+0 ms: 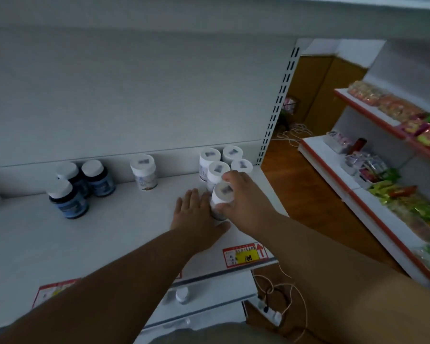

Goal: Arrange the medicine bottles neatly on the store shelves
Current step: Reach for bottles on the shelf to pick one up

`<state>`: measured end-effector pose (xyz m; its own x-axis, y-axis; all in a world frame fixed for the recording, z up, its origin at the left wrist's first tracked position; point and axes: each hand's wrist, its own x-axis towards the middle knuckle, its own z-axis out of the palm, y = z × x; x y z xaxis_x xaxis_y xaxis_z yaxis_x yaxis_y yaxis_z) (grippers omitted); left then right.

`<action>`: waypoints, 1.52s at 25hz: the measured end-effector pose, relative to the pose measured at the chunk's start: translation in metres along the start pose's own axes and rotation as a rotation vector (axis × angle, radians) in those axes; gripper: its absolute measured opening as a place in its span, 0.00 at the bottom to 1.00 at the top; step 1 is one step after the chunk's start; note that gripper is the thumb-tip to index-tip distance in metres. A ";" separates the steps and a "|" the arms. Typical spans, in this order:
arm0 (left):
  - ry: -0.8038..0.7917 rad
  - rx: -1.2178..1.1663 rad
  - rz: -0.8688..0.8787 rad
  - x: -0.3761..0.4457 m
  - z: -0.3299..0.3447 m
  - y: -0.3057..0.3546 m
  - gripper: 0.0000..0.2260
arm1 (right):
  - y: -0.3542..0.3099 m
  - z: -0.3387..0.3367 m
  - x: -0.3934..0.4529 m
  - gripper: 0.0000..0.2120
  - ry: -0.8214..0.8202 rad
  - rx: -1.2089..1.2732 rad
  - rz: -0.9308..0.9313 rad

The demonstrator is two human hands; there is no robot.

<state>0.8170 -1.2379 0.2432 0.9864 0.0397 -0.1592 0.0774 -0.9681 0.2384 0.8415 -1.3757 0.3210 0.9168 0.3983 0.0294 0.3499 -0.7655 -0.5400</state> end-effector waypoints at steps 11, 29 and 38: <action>0.075 -0.052 -0.034 -0.005 0.004 0.002 0.41 | 0.011 0.009 0.008 0.23 0.079 -0.193 -0.154; 0.617 -0.154 -0.383 -0.315 -0.034 -0.076 0.19 | -0.144 0.073 -0.133 0.15 -0.112 0.144 -0.702; 0.727 -0.160 -0.732 -0.514 -0.027 -0.237 0.17 | -0.366 0.208 -0.232 0.15 -0.298 0.178 -0.964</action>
<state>0.2954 -1.0217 0.2945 0.5359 0.7941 0.2869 0.6572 -0.6056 0.4487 0.4606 -1.0825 0.3371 0.1672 0.9326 0.3198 0.8569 0.0230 -0.5151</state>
